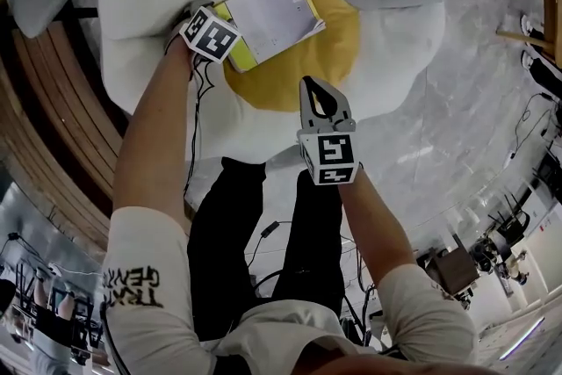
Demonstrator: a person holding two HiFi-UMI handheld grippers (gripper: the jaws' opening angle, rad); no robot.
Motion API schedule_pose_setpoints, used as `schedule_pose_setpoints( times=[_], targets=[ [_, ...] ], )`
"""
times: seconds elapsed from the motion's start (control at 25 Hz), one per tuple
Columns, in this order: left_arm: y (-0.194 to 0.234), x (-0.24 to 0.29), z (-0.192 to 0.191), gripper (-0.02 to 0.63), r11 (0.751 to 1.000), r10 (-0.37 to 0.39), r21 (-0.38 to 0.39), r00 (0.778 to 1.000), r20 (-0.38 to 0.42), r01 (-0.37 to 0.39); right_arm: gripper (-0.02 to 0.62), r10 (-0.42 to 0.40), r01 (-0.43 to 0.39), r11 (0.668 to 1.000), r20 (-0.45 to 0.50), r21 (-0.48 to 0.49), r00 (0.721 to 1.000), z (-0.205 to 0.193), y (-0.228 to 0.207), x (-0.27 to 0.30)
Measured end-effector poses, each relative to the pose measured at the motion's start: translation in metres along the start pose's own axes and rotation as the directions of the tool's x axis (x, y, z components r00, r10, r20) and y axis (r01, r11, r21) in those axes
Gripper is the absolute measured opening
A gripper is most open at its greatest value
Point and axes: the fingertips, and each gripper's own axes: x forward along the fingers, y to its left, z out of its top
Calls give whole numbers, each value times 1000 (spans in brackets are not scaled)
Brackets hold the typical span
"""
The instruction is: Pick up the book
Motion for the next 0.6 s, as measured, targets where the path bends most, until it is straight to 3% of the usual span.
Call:
schedule_pose_setpoints(
  times=[0.12,0.4,0.6],
  targets=[
    [4,6,-1,267,999,17,-38,1000,-9,-17,26,-13,13,1000,-8,10,1000,-8,-4,-3],
    [6,16,-6,278,1000,24,-18,999,-44,-24,26,8,-8,1000,-7,3,1000,-12,6,0],
    [-13,6,-14,276,992,-95,70,991,-96,102,26,20,-20,1000,4,6,1000,-6,14,-1]
  ],
)
